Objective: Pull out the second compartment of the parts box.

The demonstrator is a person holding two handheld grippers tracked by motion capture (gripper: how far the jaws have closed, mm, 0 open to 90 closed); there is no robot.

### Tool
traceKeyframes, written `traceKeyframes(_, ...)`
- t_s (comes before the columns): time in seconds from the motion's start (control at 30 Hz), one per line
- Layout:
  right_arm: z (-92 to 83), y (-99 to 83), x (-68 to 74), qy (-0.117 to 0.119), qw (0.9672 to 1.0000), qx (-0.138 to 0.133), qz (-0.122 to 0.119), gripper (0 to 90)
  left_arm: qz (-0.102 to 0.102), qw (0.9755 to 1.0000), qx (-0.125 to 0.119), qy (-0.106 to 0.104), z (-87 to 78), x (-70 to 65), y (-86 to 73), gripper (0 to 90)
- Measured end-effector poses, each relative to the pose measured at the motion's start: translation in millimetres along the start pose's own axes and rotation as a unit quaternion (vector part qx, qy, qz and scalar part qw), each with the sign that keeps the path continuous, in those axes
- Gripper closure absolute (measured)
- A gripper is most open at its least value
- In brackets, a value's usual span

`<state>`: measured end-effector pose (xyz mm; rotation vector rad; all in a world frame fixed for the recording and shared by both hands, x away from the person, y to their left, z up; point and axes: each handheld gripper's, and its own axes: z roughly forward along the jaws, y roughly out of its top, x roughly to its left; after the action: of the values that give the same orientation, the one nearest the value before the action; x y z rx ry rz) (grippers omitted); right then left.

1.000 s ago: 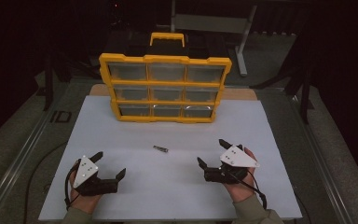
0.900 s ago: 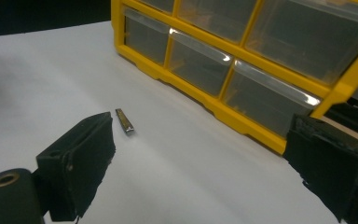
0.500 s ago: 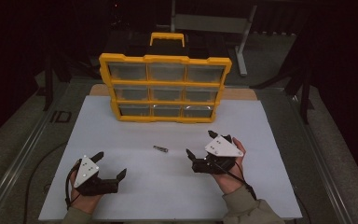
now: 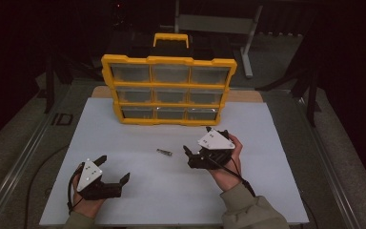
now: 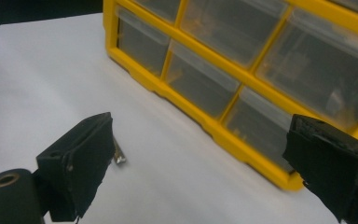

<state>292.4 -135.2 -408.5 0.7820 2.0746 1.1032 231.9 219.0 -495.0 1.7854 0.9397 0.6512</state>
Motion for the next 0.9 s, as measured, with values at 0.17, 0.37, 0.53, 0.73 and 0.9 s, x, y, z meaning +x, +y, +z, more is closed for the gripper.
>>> traceKeyframes(0.17, 12.9, 11.4, 5.7, -0.005, 0.9998, 0.007, -0.018, 8.0, 0.0, 1.0, 0.0, -0.001, 0.2, -0.1, -0.1, 0.0)
traceKeyframes(0.37, 21.9, 23.5, 9.6, -0.012, 0.9989, 0.01, -0.043, 8.0, 0.003, 1.0, 0.002, -0.001, 0.1, 0.1, -0.1, 0.0)
traceKeyframes(0.53, 26.4, 30.4, 7.3, -0.013, 0.9985, 0.015, -0.051, 8.1, 0.004, 1.0, 0.002, 0.0, 0.0, 0.1, -0.2, 0.0)
traceKeyframes(0.73, 32.4, 42.6, 3.9, -0.026, 0.9968, 0.022, -0.073, 8.1, 0.003, 1.0, 0.002, 0.0, 0.4, -0.2, -0.3, 0.0)
traceKeyframes(0.9, 37.4, 51.2, 1.3, -0.031, 0.9961, 0.021, -0.08, 8.1, 0.003, 1.0, 0.001, 0.0, 0.2, -0.1, -0.3, 0.0)
